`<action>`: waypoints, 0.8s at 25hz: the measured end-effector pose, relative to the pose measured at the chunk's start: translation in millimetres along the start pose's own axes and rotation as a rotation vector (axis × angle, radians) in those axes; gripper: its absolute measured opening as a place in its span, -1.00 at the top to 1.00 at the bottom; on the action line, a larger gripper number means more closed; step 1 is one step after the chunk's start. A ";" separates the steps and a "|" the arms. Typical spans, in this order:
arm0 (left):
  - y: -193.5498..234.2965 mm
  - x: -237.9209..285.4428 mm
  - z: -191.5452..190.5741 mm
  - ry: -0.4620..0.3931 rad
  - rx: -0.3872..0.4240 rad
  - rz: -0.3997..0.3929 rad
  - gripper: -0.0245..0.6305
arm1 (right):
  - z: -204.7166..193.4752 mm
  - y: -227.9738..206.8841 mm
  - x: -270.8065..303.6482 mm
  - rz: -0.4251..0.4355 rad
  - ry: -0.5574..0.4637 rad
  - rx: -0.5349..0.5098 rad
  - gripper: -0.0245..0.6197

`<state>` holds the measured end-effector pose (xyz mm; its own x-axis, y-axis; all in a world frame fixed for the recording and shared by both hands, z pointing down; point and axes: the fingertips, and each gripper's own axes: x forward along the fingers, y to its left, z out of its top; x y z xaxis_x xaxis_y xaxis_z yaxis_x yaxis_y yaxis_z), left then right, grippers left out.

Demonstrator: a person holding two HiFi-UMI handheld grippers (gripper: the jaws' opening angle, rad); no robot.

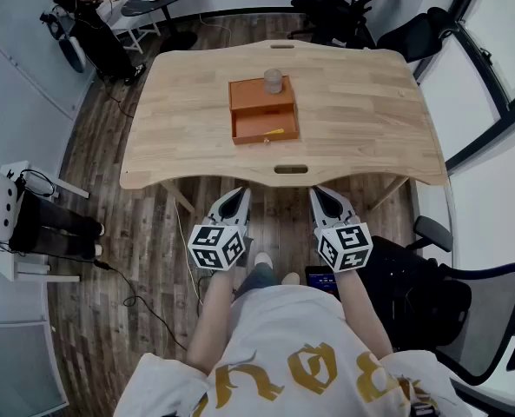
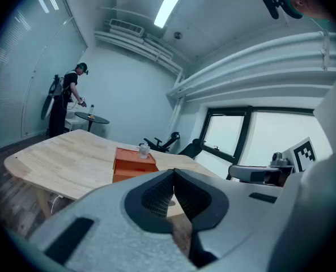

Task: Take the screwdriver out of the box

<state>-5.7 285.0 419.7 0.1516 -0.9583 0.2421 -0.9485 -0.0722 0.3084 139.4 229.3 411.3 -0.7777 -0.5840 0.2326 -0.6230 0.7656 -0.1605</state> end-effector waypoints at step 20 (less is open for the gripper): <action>-14.2 -24.5 -5.6 0.010 0.003 0.004 0.89 | -2.7 9.9 -21.7 0.002 -0.025 0.032 0.89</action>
<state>5.7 311.1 414.6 0.1508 -0.9558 0.2525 -0.9499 -0.0695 0.3046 150.4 250.3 407.2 -0.7803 -0.5897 0.2081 -0.6238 0.7576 -0.1920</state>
